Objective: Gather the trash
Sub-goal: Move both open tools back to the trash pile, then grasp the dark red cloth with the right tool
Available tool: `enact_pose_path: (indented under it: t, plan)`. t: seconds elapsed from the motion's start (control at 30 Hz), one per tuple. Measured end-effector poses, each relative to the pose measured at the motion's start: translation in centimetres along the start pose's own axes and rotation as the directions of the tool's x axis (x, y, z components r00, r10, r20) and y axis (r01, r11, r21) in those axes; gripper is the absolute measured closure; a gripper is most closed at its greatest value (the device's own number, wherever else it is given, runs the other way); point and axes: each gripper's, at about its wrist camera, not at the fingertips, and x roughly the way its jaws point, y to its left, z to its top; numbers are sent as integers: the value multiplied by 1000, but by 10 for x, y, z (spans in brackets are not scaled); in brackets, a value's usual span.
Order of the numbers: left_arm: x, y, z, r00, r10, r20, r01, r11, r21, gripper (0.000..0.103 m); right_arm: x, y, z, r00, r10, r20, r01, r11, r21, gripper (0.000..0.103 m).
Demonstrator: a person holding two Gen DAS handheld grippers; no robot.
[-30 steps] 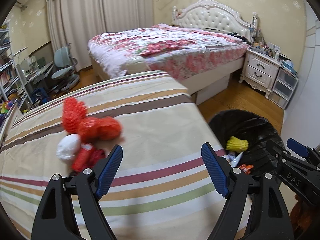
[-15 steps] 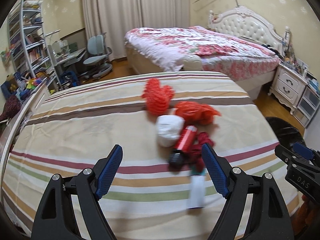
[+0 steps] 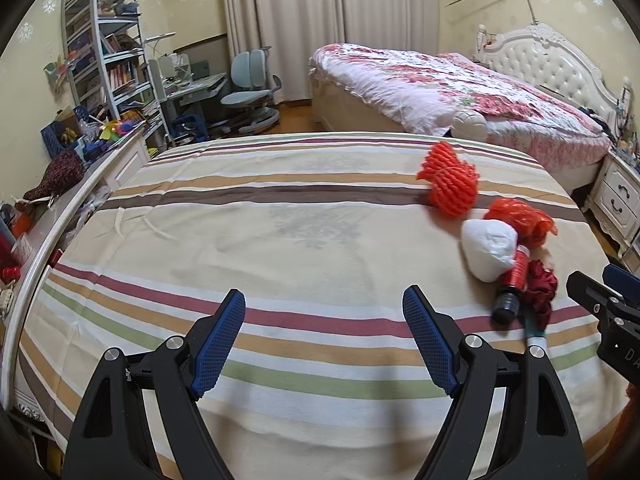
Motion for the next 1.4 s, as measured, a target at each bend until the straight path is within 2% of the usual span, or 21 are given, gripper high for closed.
enact_pose_path:
  t: [0.23, 0.67, 1.13, 1.2, 1.23, 1.33, 1.4]
  plan:
    - [9, 12, 1, 1000, -6, -18, 5, 1000, -26, 24, 15, 18, 0, 999, -4, -33, 3, 999, -33, 35]
    - [15, -5, 0, 998, -54, -39, 54, 999, -3, 25, 20, -32, -4, 994, -90, -57, 93, 994, 58, 35]
    - [8, -19, -3, 996, -76, -37, 77, 997, 26, 25, 19, -44, 5, 996, -83, -34, 86, 991, 101, 35]
    - [8, -21, -4, 996, -79, -41, 80, 996, 27, 25, 21, -43, 6, 996, -87, -35, 90, 991, 96, 39]
    - [8, -22, -5, 996, -80, -43, 81, 996, 28, 25, 24, -42, 6, 995, -84, -46, 88, 992, 90, 47]
    - [7, -24, -6, 995, -85, -44, 87, 996, 34, 25, 28, -44, 3, 994, -78, -70, 84, 992, 90, 59]
    - [6, -25, -7, 995, -88, -42, 90, 995, 38, 25, 27, -47, 1, 994, -76, -75, 83, 992, 95, 61]
